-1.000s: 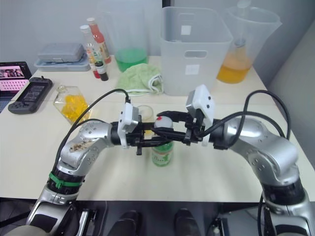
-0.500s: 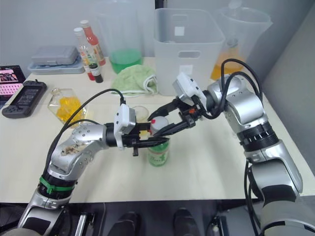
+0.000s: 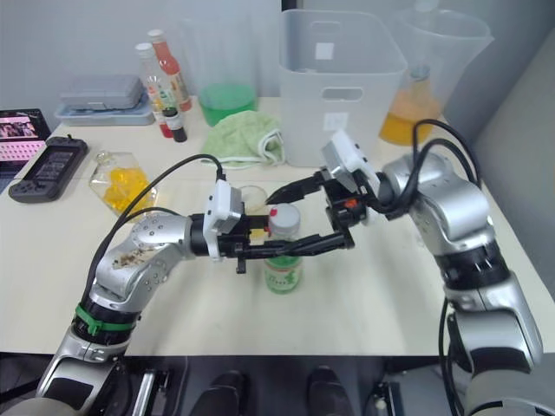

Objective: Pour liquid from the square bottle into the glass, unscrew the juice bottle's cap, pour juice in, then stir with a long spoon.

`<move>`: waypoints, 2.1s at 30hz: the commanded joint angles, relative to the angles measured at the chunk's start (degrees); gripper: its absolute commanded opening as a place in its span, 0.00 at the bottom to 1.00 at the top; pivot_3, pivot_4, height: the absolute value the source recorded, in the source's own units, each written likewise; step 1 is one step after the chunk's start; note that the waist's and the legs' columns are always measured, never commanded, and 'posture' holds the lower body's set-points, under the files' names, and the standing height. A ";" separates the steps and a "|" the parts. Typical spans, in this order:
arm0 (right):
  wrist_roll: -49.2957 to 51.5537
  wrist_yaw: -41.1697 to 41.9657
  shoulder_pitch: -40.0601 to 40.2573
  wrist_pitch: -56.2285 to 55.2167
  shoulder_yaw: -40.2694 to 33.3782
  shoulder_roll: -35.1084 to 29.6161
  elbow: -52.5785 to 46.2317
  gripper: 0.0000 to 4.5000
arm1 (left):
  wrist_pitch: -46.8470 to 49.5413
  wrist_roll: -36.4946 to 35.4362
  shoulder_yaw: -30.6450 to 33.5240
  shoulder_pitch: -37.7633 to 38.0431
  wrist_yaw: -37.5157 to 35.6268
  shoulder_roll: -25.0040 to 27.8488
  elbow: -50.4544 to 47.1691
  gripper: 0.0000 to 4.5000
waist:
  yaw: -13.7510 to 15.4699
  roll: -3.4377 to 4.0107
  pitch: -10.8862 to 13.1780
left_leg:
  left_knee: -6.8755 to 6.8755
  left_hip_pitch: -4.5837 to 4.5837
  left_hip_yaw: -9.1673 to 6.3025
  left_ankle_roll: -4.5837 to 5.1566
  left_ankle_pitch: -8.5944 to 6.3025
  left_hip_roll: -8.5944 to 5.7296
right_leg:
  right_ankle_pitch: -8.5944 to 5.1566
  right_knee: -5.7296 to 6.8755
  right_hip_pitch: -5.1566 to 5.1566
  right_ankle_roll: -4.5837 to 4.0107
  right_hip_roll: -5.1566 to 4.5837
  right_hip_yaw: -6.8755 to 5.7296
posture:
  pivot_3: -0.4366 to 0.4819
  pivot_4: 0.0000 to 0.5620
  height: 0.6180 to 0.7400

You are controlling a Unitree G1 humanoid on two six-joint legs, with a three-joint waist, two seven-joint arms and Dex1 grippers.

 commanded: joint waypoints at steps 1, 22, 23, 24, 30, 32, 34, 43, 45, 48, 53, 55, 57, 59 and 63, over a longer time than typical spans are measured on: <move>6.36 -11.17 4.59 6.51 -7.91 0.41 -10.11 0.99 | -0.35 1.74 -1.16 0.27 -0.49 0.36 1.91 0.34 | 0.11 0.00 0.00 | 0.00 0.02 0.00 0.00 0.00 0.01 | 0.00 0.01 0.02 0.00 0.02 0.00 | 0.48 0.27 1.00; 21.47 -58.39 19.08 20.71 -17.08 4.04 -37.09 0.99 | -2.80 2.28 -2.87 -1.95 -3.78 -2.66 6.63 0.34 | 0.39 0.00 -0.01 | 0.02 0.00 0.03 0.01 0.01 -0.02 | 0.02 -0.10 0.10 0.05 0.01 0.03 | 0.48 0.27 1.00; 21.42 -58.42 18.97 20.44 -16.67 4.03 -36.94 0.99 | -2.72 2.24 -2.84 -1.84 -3.72 -2.63 6.42 0.34 | 0.40 0.00 -0.01 | 0.02 0.01 0.03 0.01 0.01 -0.01 | 0.02 -0.11 0.10 0.05 0.01 0.03 | 0.48 0.27 1.00; 20.85 -58.19 18.81 20.24 -16.09 3.88 -36.55 0.99 | -2.63 2.24 -2.72 -1.76 -3.55 -2.54 6.20 0.34 | 0.40 0.00 -0.01 | 0.02 0.01 0.03 0.01 0.01 -0.01 | 0.02 -0.10 0.10 0.05 0.02 0.03 | 0.48 0.27 1.00; 19.25 -57.07 17.86 19.01 -14.10 3.91 -34.50 0.60 | -2.16 2.26 -2.07 -1.43 -2.73 -2.00 5.32 0.34 | 0.40 0.00 -0.01 | 0.02 0.00 0.03 0.01 0.01 -0.02 | 0.02 -0.11 0.10 0.05 0.01 0.03 | 0.48 0.27 1.00; 19.38 -56.41 17.79 18.58 -13.92 4.00 -34.29 0.44 | -1.95 2.23 -1.88 -1.18 -2.50 -1.78 4.91 0.34 | 0.40 0.00 -0.01 | 0.02 0.00 0.03 0.01 0.01 -0.01 | 0.02 -0.11 0.10 0.05 0.01 0.03 | 0.48 0.27 1.00; 19.51 -55.91 17.82 18.11 -13.85 4.17 -34.08 0.38 | -1.74 2.26 -1.73 -1.02 -2.23 -1.70 4.66 0.34 | 0.37 0.00 -0.01 | 0.02 0.00 0.03 0.01 0.01 -0.01 | 0.02 -0.11 0.09 0.05 0.02 0.03 | 0.48 0.27 1.00; 16.47 -45.42 17.48 15.73 -10.73 1.37 -30.75 0.38 | -1.27 2.56 -1.10 -0.18 -1.19 -1.12 3.70 0.34 | 0.29 0.00 -0.01 | 0.02 0.01 0.03 0.01 0.01 -0.01 | 0.02 -0.11 0.10 0.05 0.02 0.03 | 0.48 0.27 1.00; 14.05 -39.93 16.70 13.74 -8.54 0.09 -28.23 0.38 | -1.40 2.72 -0.89 0.34 -0.63 -1.10 3.62 0.34 | 0.26 0.00 -0.01 | 0.02 0.03 0.03 0.01 0.01 0.00 | 0.02 -0.12 0.10 0.05 0.03 0.03 | 0.48 0.27 1.00; 9.12 -31.79 14.13 9.70 -4.94 -1.67 -23.35 0.38 | -1.30 2.85 -0.94 1.34 0.52 -1.31 2.71 0.34 | 0.20 0.00 -0.01 | 0.01 0.08 0.05 0.01 0.01 0.01 | 0.01 -0.12 0.14 0.06 0.03 0.03 | 0.48 0.27 1.00; -0.62 -16.32 5.89 1.32 2.25 -2.91 -10.03 0.38 | -0.45 2.58 -0.26 3.05 2.13 -0.66 0.46 0.34 | 0.00 0.00 -0.02 | 0.02 0.14 0.07 0.01 0.01 0.01 | 0.02 -0.17 0.20 0.07 0.02 0.03 | 0.48 0.27 1.00; -3.10 -12.36 3.84 -1.17 3.79 -2.82 -6.43 0.38 | -0.37 2.63 -0.08 3.37 2.51 -0.37 0.16 0.34 | -0.04 0.01 -0.04 | 0.02 0.23 0.07 0.01 0.01 0.02 | 0.02 -0.15 0.24 0.07 0.04 0.03 | 0.48 0.27 1.00; -4.52 -9.82 2.39 -2.78 4.33 -2.62 -4.40 0.38 | -0.30 2.52 0.00 3.59 2.92 -0.21 -0.20 0.34 | 0.03 0.00 -0.04 | 0.01 0.27 0.07 0.01 0.01 0.06 | 0.01 -0.15 0.28 0.08 0.06 0.03 | 0.48 0.27 1.00; -5.31 -7.49 1.24 -4.07 4.49 -2.34 -3.13 0.38 | -0.19 2.36 0.06 3.87 3.29 -0.13 -0.58 0.34 | 0.03 0.00 -0.04 | 0.01 0.27 0.07 0.01 0.01 0.05 | 0.01 -0.17 0.31 0.07 0.04 0.03 | 0.48 0.27 1.00; -3.96 -5.31 -0.90 -3.20 2.94 -1.45 -2.17 0.38 | -0.10 2.24 -0.13 4.16 3.84 -0.21 -1.00 0.34 | 0.02 0.00 -0.04 | 0.01 0.28 0.07 0.01 0.01 0.06 | 0.02 -0.13 0.28 0.06 0.05 0.03 | 0.48 0.27 1.00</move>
